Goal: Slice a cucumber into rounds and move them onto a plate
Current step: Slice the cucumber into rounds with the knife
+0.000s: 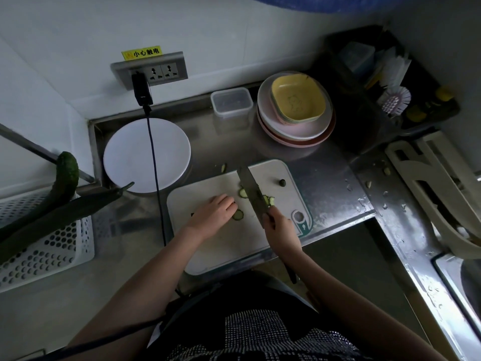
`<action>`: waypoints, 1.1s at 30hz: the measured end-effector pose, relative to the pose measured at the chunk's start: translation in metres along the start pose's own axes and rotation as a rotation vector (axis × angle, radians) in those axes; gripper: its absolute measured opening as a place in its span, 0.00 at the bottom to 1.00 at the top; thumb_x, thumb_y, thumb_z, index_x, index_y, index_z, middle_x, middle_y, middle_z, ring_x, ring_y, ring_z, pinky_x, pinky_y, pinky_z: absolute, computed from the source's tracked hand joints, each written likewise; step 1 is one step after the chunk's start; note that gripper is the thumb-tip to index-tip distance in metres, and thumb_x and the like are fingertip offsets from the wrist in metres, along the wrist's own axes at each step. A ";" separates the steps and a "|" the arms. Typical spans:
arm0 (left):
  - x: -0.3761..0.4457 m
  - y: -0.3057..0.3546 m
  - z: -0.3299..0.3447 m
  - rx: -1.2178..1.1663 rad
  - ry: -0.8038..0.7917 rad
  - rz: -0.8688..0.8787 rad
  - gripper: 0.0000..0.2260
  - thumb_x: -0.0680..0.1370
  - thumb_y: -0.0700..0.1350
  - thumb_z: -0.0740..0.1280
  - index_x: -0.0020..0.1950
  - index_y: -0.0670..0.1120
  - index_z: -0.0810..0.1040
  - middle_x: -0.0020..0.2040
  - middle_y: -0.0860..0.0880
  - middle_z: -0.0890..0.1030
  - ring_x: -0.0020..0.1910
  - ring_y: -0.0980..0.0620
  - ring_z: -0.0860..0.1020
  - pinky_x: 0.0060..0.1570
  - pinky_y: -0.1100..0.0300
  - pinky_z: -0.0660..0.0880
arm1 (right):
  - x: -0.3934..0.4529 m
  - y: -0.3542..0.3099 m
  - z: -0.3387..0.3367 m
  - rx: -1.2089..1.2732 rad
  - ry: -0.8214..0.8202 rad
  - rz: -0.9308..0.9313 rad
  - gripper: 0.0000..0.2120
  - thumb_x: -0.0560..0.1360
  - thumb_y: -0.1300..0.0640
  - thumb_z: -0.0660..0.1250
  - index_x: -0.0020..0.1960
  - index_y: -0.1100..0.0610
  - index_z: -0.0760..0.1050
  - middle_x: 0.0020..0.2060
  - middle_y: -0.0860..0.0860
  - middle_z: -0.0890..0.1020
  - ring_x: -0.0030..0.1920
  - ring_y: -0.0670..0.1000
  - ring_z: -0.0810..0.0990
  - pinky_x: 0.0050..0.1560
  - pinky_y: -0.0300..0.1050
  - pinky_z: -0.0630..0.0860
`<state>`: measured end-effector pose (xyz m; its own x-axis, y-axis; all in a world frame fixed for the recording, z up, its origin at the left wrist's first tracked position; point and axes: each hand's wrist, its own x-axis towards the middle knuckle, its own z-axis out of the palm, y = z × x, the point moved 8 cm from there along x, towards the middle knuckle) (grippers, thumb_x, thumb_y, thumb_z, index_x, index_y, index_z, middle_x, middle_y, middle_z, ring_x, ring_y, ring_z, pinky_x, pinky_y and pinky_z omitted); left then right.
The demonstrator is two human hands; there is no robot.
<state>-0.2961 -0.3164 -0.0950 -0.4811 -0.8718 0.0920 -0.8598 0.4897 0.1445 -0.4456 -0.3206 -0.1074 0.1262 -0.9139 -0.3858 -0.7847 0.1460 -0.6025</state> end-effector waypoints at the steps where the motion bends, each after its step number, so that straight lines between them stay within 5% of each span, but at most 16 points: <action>1: 0.001 0.001 -0.003 0.001 0.028 0.010 0.18 0.56 0.32 0.79 0.43 0.40 0.80 0.43 0.44 0.80 0.42 0.45 0.79 0.42 0.54 0.78 | 0.000 0.001 -0.003 -0.003 0.016 0.003 0.06 0.80 0.55 0.57 0.48 0.56 0.69 0.33 0.55 0.77 0.34 0.57 0.76 0.33 0.47 0.71; 7: 0.023 0.036 -0.040 -0.036 0.297 0.182 0.14 0.77 0.42 0.62 0.60 0.38 0.76 0.57 0.41 0.79 0.57 0.45 0.73 0.62 0.51 0.68 | -0.002 -0.003 -0.016 -0.344 0.151 -0.088 0.10 0.80 0.50 0.56 0.55 0.55 0.67 0.38 0.56 0.81 0.37 0.61 0.80 0.34 0.48 0.73; 10: 0.031 0.054 -0.030 -0.069 0.201 0.315 0.16 0.78 0.46 0.60 0.59 0.38 0.79 0.59 0.41 0.80 0.59 0.45 0.76 0.67 0.49 0.65 | -0.002 -0.005 -0.019 -0.442 0.150 -0.128 0.13 0.80 0.50 0.57 0.61 0.55 0.67 0.43 0.56 0.83 0.41 0.61 0.82 0.37 0.49 0.74; 14: 0.033 0.046 -0.012 -0.129 0.053 0.227 0.19 0.77 0.49 0.59 0.58 0.38 0.80 0.57 0.41 0.81 0.58 0.45 0.78 0.64 0.51 0.69 | -0.001 -0.006 -0.018 -0.557 0.123 -0.159 0.16 0.80 0.51 0.56 0.65 0.55 0.64 0.47 0.56 0.82 0.46 0.60 0.81 0.40 0.50 0.75; 18: 0.044 0.035 0.003 -0.240 -0.247 0.070 0.24 0.81 0.56 0.54 0.70 0.42 0.70 0.70 0.45 0.70 0.71 0.50 0.65 0.71 0.57 0.56 | -0.003 -0.008 -0.018 -0.628 0.113 -0.215 0.15 0.80 0.51 0.57 0.64 0.56 0.65 0.49 0.54 0.82 0.47 0.59 0.81 0.36 0.47 0.70; 22: 0.054 0.024 0.018 -0.181 -0.478 -0.024 0.28 0.81 0.61 0.47 0.76 0.47 0.60 0.76 0.50 0.60 0.75 0.54 0.55 0.74 0.54 0.49 | -0.010 -0.014 -0.025 -0.716 0.245 -0.342 0.15 0.68 0.54 0.76 0.48 0.58 0.75 0.29 0.51 0.81 0.25 0.56 0.79 0.21 0.40 0.64; 25: 0.053 0.009 0.029 -0.147 -0.609 -0.112 0.29 0.81 0.61 0.43 0.77 0.47 0.55 0.77 0.50 0.53 0.76 0.52 0.47 0.74 0.51 0.44 | -0.014 -0.010 -0.025 -0.777 0.271 -0.371 0.15 0.63 0.53 0.78 0.44 0.57 0.76 0.26 0.49 0.79 0.21 0.53 0.77 0.17 0.39 0.65; 29: 0.053 -0.014 0.027 -0.162 -0.552 -0.202 0.26 0.82 0.55 0.50 0.78 0.48 0.49 0.78 0.47 0.44 0.76 0.50 0.40 0.73 0.50 0.42 | -0.021 -0.005 -0.034 -0.746 0.325 -0.403 0.16 0.63 0.55 0.78 0.41 0.56 0.73 0.24 0.49 0.77 0.20 0.52 0.76 0.17 0.41 0.66; 33: 0.048 -0.034 0.023 -0.110 -0.464 -0.287 0.34 0.79 0.60 0.56 0.78 0.50 0.44 0.77 0.45 0.39 0.75 0.46 0.35 0.73 0.45 0.40 | -0.023 0.000 -0.040 -0.713 0.343 -0.430 0.19 0.61 0.57 0.79 0.41 0.56 0.69 0.22 0.49 0.76 0.19 0.53 0.75 0.17 0.41 0.68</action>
<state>-0.2935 -0.3753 -0.1181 -0.2763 -0.8710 -0.4062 -0.9565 0.2081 0.2043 -0.4726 -0.3145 -0.0710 0.3973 -0.9149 0.0718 -0.9162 -0.3999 -0.0262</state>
